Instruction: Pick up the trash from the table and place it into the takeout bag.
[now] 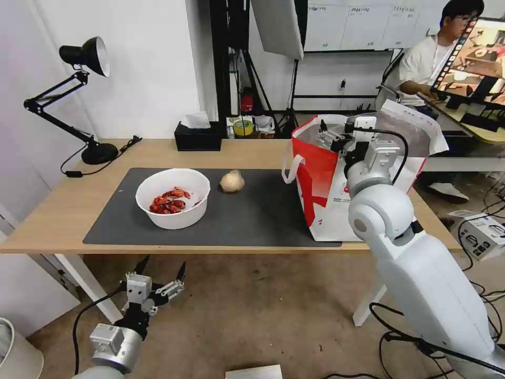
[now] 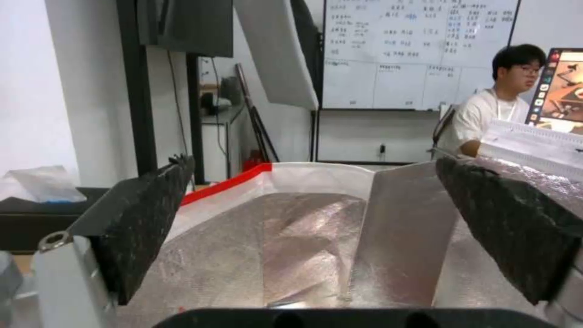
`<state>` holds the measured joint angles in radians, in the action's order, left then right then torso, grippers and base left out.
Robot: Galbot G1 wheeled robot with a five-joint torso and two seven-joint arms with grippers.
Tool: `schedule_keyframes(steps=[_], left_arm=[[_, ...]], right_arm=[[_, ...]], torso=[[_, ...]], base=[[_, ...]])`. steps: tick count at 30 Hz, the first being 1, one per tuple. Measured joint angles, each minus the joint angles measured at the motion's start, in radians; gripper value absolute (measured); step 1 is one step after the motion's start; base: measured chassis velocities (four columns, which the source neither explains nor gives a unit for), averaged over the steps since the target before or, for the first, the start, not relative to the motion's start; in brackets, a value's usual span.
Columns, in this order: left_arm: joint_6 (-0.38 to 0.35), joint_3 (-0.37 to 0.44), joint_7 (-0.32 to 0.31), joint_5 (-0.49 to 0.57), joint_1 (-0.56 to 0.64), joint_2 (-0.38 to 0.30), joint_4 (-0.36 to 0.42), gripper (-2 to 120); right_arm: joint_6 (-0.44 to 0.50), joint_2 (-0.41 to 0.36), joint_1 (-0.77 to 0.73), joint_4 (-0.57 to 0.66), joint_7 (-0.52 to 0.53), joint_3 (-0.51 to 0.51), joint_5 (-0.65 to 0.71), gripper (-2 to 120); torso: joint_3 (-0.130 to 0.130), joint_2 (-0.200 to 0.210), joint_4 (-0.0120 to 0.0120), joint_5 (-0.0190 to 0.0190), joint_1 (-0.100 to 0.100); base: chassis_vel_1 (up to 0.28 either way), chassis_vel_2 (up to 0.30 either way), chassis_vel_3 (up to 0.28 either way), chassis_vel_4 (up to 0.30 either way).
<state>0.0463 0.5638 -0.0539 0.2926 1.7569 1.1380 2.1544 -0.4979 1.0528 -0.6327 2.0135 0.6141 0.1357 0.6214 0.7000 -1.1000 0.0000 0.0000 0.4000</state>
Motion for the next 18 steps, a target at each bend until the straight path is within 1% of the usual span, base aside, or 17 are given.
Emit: schedule_keyframes(steps=[4,6,10,11,12,13,15,16,17,18], left_arm=[[0.000,0.000,0.000,0.000,0.000,0.000,0.000,100],[0.000,0.000,0.000,0.000,0.000,0.001,0.000,100],[0.000,0.000,0.000,0.000,-0.001,0.002,-0.001,100],[0.001,0.001,0.000,-0.001,-0.001,0.005,-0.002,100],[0.001,0.004,0.000,-0.001,-0.001,0.008,-0.001,100],[0.001,0.004,0.000,-0.001,-0.001,0.008,-0.001,100],[0.001,0.005,0.000,0.000,-0.002,0.008,-0.001,100],[0.001,0.005,0.000,0.000,-0.002,0.008,-0.002,100],[0.001,0.005,0.000,0.000,-0.002,0.008,-0.002,100],[0.001,0.005,0.000,0.001,-0.004,0.008,-0.002,100]], right_arm=[[0.009,-0.003,0.001,0.005,-0.004,0.000,0.011,100],[0.038,-0.007,0.002,0.019,-0.024,-0.002,0.046,100],[0.061,-0.009,0.002,0.034,-0.047,-0.006,0.069,100],[0.088,-0.010,-0.012,0.056,-0.072,-0.022,0.066,100],[0.143,-0.008,-0.041,0.074,-0.133,-0.038,0.053,100],[0.143,-0.008,-0.041,0.074,-0.133,-0.038,0.053,100],[0.179,-0.008,-0.064,0.086,-0.198,-0.046,0.054,100],[0.190,-0.009,-0.073,0.091,-0.221,-0.049,0.059,100],[0.190,-0.009,-0.073,0.091,-0.221,-0.049,0.059,100],[0.202,-0.014,-0.091,0.102,-0.257,-0.052,0.068,100]], torso=[[0.000,0.000,0.0000,0.0000,0.000],[0.000,0.000,-0.0001,0.0000,0.000],[0.000,0.000,0.0000,0.0000,0.000],[0.000,0.000,0.0000,0.0000,0.000],[0.000,0.000,0.0000,-0.0001,0.000],[0.000,0.000,0.0000,-0.0001,0.000],[0.000,0.000,0.0001,-0.0001,0.000],[0.000,0.000,0.0000,0.0000,0.000],[0.000,0.000,0.0000,0.0000,0.000],[0.000,0.000,0.0001,-0.0001,0.000]], base=[[0.000,0.000,0.000,0.000],[0.000,0.000,0.000,0.000],[0.000,0.000,0.000,0.000],[0.000,0.000,0.000,0.000],[0.000,0.000,0.000,0.000],[0.000,0.000,0.000,0.000],[0.000,0.000,0.000,0.000],[0.000,0.000,0.000,0.000],[0.000,0.000,0.000,0.000],[0.000,0.000,0.000,0.000]])
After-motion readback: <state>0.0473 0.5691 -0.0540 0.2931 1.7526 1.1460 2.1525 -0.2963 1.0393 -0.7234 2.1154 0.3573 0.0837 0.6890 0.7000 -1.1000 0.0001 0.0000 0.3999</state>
